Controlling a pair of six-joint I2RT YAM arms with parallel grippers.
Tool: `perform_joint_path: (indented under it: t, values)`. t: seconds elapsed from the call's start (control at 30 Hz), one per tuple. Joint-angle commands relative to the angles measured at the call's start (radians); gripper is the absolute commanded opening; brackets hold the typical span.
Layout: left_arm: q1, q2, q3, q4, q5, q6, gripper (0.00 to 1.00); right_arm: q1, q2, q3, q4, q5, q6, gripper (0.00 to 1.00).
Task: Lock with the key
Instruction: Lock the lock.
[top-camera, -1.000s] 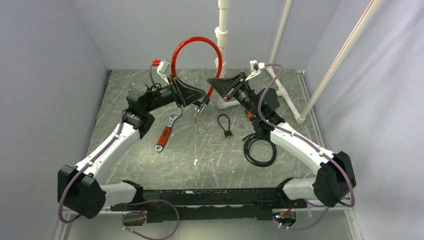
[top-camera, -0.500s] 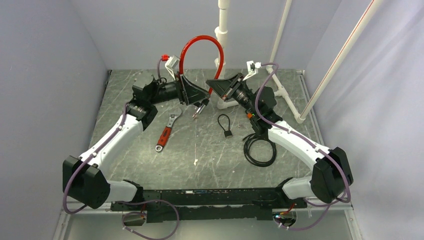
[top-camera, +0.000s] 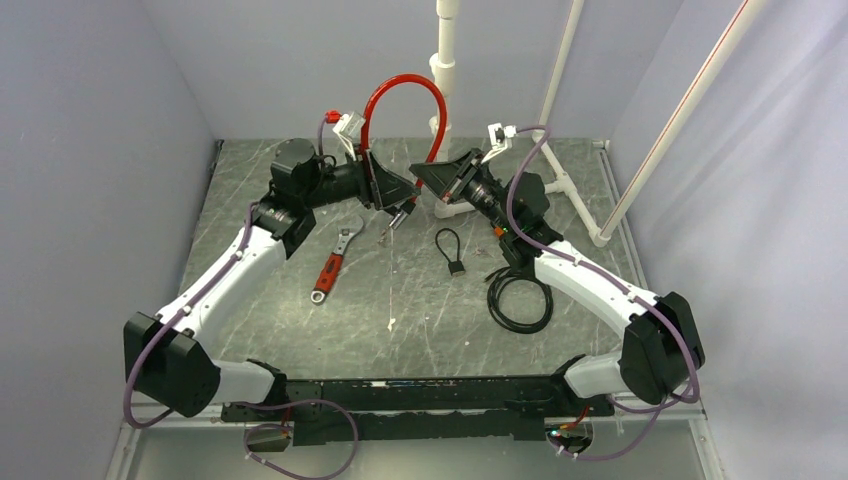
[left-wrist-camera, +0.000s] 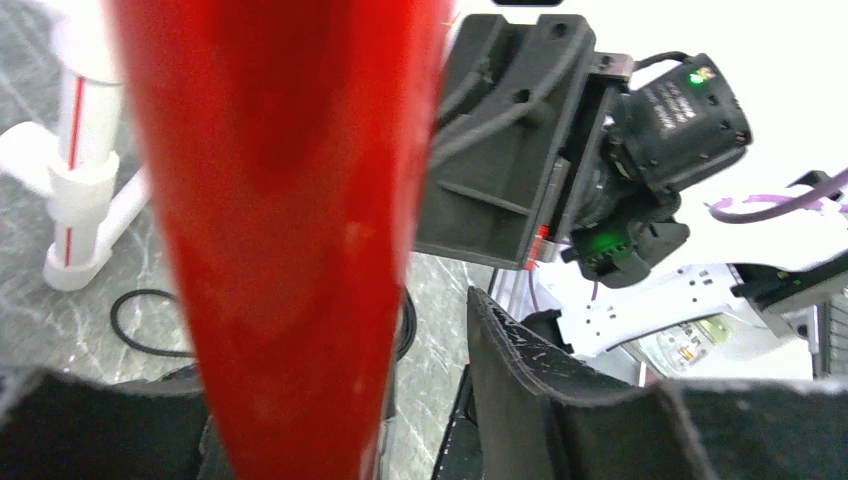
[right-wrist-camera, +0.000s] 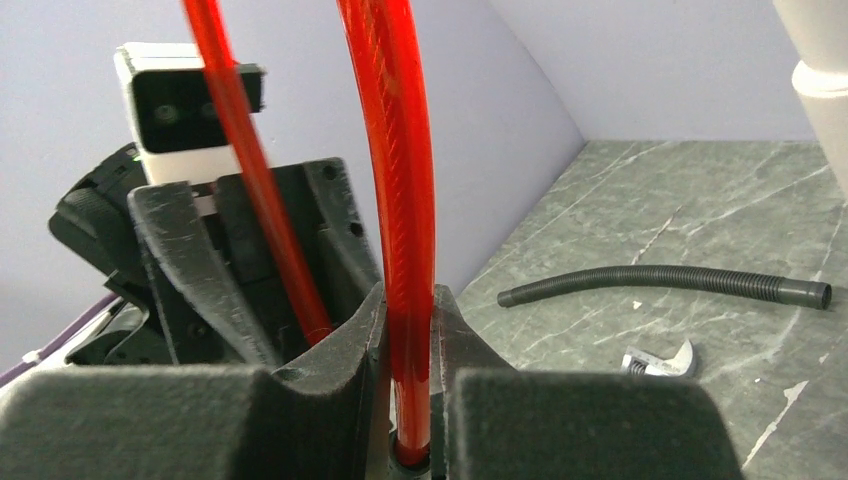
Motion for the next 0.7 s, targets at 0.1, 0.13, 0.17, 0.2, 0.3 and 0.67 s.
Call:
perform_joint_path:
  t: [0.1, 0.13, 0.17, 0.2, 0.3, 0.67]
  values:
    - [-0.025, 0.006, 0.006, -0.091, -0.113, 0.042, 0.53, 0.041, -0.037, 0.06, 0.14, -0.109, 0.019, 0.0]
    - [-0.025, 0.006, 0.0, -0.079, -0.115, 0.047, 0.52, 0.041, -0.036, 0.06, 0.139, -0.114, 0.018, 0.0]
    - [-0.025, 0.011, -0.002, -0.068, -0.099, 0.052, 0.52, 0.041, -0.034, 0.062, 0.137, -0.119, 0.018, 0.0]
    - [-0.025, 0.016, -0.001, -0.054, -0.071, 0.054, 0.51, 0.04, -0.033, 0.065, 0.134, -0.126, 0.018, 0.0]
    - [-0.039, 0.022, -0.011, 0.024, 0.025, 0.049, 0.51, 0.042, -0.022, 0.074, 0.133, -0.14, 0.022, 0.0]
    - [-0.081, 0.059, 0.016, -0.057, 0.032, 0.104, 0.4, 0.054, 0.027, 0.149, 0.106, -0.243, 0.021, 0.0]
